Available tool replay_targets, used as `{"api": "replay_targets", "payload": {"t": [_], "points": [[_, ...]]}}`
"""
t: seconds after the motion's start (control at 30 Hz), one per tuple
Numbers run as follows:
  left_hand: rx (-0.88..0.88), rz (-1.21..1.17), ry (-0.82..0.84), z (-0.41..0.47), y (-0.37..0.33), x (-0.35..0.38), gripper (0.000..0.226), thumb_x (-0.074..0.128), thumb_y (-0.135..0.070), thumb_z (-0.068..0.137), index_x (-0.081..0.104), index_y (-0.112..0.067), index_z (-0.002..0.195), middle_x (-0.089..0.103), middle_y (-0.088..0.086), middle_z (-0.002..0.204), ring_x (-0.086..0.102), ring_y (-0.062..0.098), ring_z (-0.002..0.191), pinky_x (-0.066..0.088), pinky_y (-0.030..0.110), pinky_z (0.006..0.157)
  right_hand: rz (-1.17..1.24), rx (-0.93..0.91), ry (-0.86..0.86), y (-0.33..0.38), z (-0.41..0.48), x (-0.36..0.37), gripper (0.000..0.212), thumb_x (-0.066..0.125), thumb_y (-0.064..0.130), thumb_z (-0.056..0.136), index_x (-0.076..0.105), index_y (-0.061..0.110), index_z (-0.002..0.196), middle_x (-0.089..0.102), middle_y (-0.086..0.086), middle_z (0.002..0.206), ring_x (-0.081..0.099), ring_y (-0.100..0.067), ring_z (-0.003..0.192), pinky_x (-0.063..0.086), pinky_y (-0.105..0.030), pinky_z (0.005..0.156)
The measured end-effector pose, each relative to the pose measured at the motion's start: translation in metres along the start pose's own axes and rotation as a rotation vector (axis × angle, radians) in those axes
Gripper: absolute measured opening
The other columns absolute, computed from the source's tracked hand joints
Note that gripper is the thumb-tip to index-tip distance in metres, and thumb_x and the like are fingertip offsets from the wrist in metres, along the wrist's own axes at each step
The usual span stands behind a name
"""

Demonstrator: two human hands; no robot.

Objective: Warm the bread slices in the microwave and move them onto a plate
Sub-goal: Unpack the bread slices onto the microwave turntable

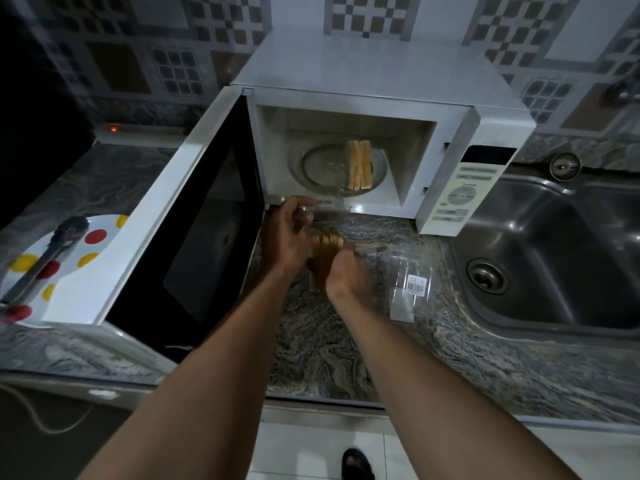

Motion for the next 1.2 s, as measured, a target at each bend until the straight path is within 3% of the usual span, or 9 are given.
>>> {"api": "replay_targets", "payload": {"t": [0.2, 0.4, 0.5, 0.6, 0.77, 0.87, 0.97, 1.13, 1.2], "points": [[0.031, 0.003, -0.042, -0.001, 0.003, -0.001, 0.025, 0.057, -0.004, 0.093, 0.072, -0.017, 0.107, 0.071, -0.005, 0.105, 0.064, 0.009, 0.102, 0.05, 0.021, 0.084, -0.2, -0.073, -0.012, 0.009, 0.004, 0.008, 0.03, 0.052, 0.013, 0.099, 0.047, 0.005, 0.128, 0.059, -0.018, 0.123, 0.06, -0.033, 0.109, 0.049, -0.039, 0.08], [-0.023, -0.082, -0.003, -0.008, 0.001, 0.006, 0.027, 0.054, -0.001, 0.095, 0.072, -0.014, 0.109, 0.067, -0.01, 0.107, 0.057, -0.007, 0.1, 0.046, 0.007, 0.084, -0.098, -0.019, -0.086, 0.007, 0.005, -0.006, 0.034, 0.039, 0.013, 0.103, 0.039, 0.007, 0.137, 0.059, -0.018, 0.127, 0.059, -0.038, 0.112, 0.049, -0.045, 0.085], [-0.035, -0.097, -0.014, -0.011, 0.0, 0.006, 0.027, 0.054, -0.003, 0.096, 0.073, -0.017, 0.108, 0.068, -0.011, 0.105, 0.061, -0.002, 0.1, 0.048, 0.013, 0.085, -0.037, -0.003, -0.089, 0.002, 0.0, -0.011, 0.035, 0.051, 0.015, 0.098, 0.043, 0.01, 0.132, 0.063, -0.016, 0.121, 0.062, -0.038, 0.108, 0.053, -0.045, 0.083], [-0.057, -0.08, -0.03, -0.013, -0.002, 0.006, 0.025, 0.053, -0.006, 0.098, 0.072, -0.016, 0.111, 0.067, -0.011, 0.102, 0.059, -0.001, 0.097, 0.044, 0.002, 0.076, -0.012, 0.012, -0.064, -0.002, -0.002, -0.019, 0.041, 0.063, 0.028, 0.093, 0.046, 0.011, 0.127, 0.067, -0.012, 0.115, 0.066, -0.035, 0.103, 0.048, -0.037, 0.071], [-0.028, 0.025, -0.051, -0.013, -0.004, 0.001, 0.027, 0.054, -0.007, 0.096, 0.074, -0.019, 0.11, 0.067, -0.009, 0.096, 0.061, 0.005, 0.091, 0.04, 0.004, 0.066, 0.002, -0.009, -0.1, -0.005, -0.012, -0.04, 0.051, 0.064, 0.049, 0.09, 0.053, 0.009, 0.12, 0.07, -0.007, 0.104, 0.065, -0.031, 0.096, 0.04, -0.029, 0.068], [-0.033, 0.024, -0.051, -0.014, 0.001, -0.002, 0.028, 0.055, -0.006, 0.096, 0.074, -0.02, 0.109, 0.067, -0.009, 0.099, 0.061, 0.008, 0.096, 0.043, 0.016, 0.076, -0.001, 0.01, -0.099, -0.009, -0.013, -0.049, 0.048, 0.067, 0.049, 0.088, 0.056, 0.01, 0.114, 0.068, -0.005, 0.099, 0.061, -0.026, 0.084, 0.038, -0.028, 0.065], [-0.024, 0.012, -0.051, -0.016, 0.004, -0.004, 0.029, 0.056, -0.005, 0.094, 0.075, -0.021, 0.108, 0.068, -0.01, 0.1, 0.063, 0.009, 0.098, 0.048, 0.021, 0.083, -0.021, 0.025, -0.11, -0.012, -0.013, -0.059, 0.047, 0.068, 0.048, 0.088, 0.056, 0.01, 0.113, 0.068, -0.008, 0.109, 0.065, -0.031, 0.1, 0.04, -0.03, 0.069], [0.024, 0.029, -0.035, -0.026, 0.002, -0.007, 0.039, 0.052, 0.009, 0.085, 0.075, -0.015, 0.105, 0.067, -0.009, 0.107, 0.061, 0.007, 0.104, 0.042, 0.003, 0.082, -0.04, 0.04, -0.134, -0.008, -0.006, -0.076, 0.046, 0.067, 0.047, 0.088, 0.057, 0.009, 0.111, 0.064, -0.006, 0.096, 0.063, -0.029, 0.088, 0.039, -0.03, 0.066], [0.035, 0.074, -0.013, -0.032, 0.003, -0.006, 0.047, 0.049, 0.015, 0.078, 0.076, -0.013, 0.105, 0.07, -0.003, 0.11, 0.062, 0.01, 0.105, 0.041, 0.006, 0.08, -0.048, 0.037, -0.154, -0.005, -0.002, -0.083, 0.044, 0.067, 0.047, 0.087, 0.06, 0.008, 0.107, 0.064, -0.006, 0.094, 0.062, -0.027, 0.085, 0.039, -0.029, 0.065]]}}
Point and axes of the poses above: each hand's wrist, its own z-axis towards the middle knuckle, its own x-axis out of the palm, y = z × x, the point moved 8 cm from there along z, towards the middle knuckle
